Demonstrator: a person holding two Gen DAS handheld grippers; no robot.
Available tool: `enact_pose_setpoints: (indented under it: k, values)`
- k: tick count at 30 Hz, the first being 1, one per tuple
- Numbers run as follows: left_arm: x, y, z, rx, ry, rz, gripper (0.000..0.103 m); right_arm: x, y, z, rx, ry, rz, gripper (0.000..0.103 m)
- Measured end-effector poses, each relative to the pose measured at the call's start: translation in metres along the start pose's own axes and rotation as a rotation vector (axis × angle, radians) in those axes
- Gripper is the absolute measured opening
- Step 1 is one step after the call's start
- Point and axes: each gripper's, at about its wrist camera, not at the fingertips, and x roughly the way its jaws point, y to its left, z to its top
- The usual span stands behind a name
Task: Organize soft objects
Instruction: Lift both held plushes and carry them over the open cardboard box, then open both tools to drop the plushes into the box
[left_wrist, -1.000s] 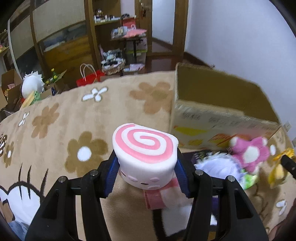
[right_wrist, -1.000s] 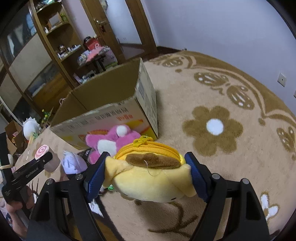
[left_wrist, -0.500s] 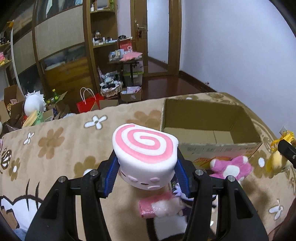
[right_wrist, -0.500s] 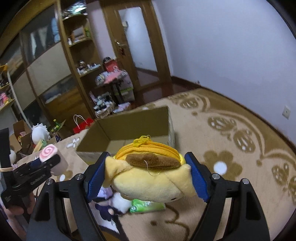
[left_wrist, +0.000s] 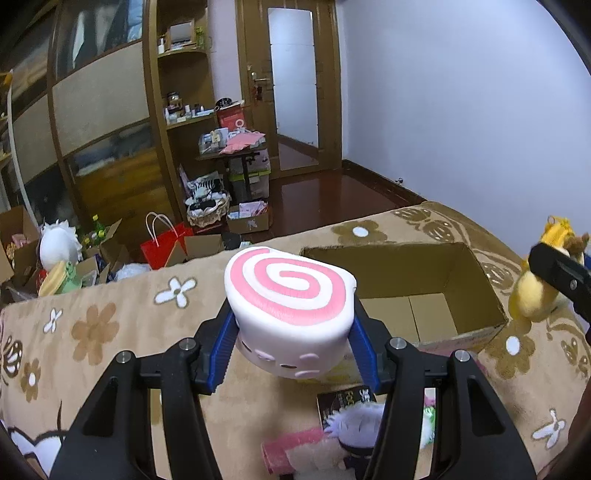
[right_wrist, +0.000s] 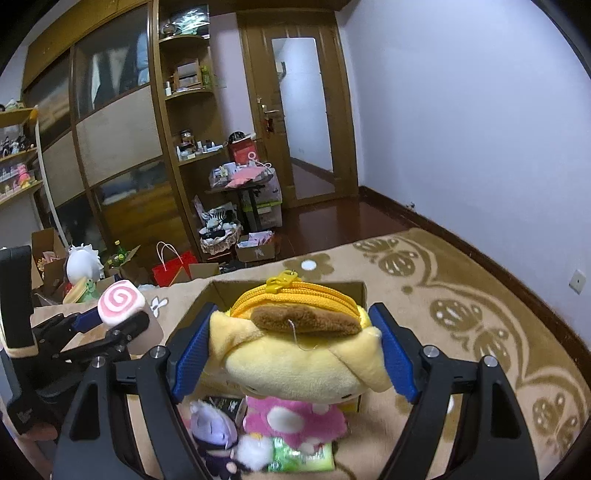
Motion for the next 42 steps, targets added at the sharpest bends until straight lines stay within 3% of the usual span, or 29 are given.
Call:
enact_pose_setpoints:
  k: [8,21,33,37,41,42]
  values:
    - [0.025,-0.010,0.007,0.047,-0.024,0.026,0.056,0.028,0.000,0.011,-0.001,0.001,0.000,0.086]
    - [0.067,-0.016,-0.001,0.025,0.037,-0.057,0.058,0.077,-0.017,-0.015,0.062,0.092,0.003,0.087]
    - [0.078,-0.032,-0.006,0.061,0.056,-0.073,0.063,0.086,-0.032,-0.027,0.093,0.095,-0.006,0.089]
    - [0.084,-0.036,-0.007,0.072,0.082,-0.083,0.068,0.086,-0.029,-0.029,0.075,0.090,0.001,0.090]
    - [0.080,-0.034,-0.007,0.059,0.055,-0.073,0.090,0.084,-0.031,-0.030,0.089,0.085,0.035,0.092]
    - [0.078,-0.034,-0.006,0.061,0.043,-0.067,0.091,0.084,-0.031,-0.030,0.095,0.084,0.046,0.093]
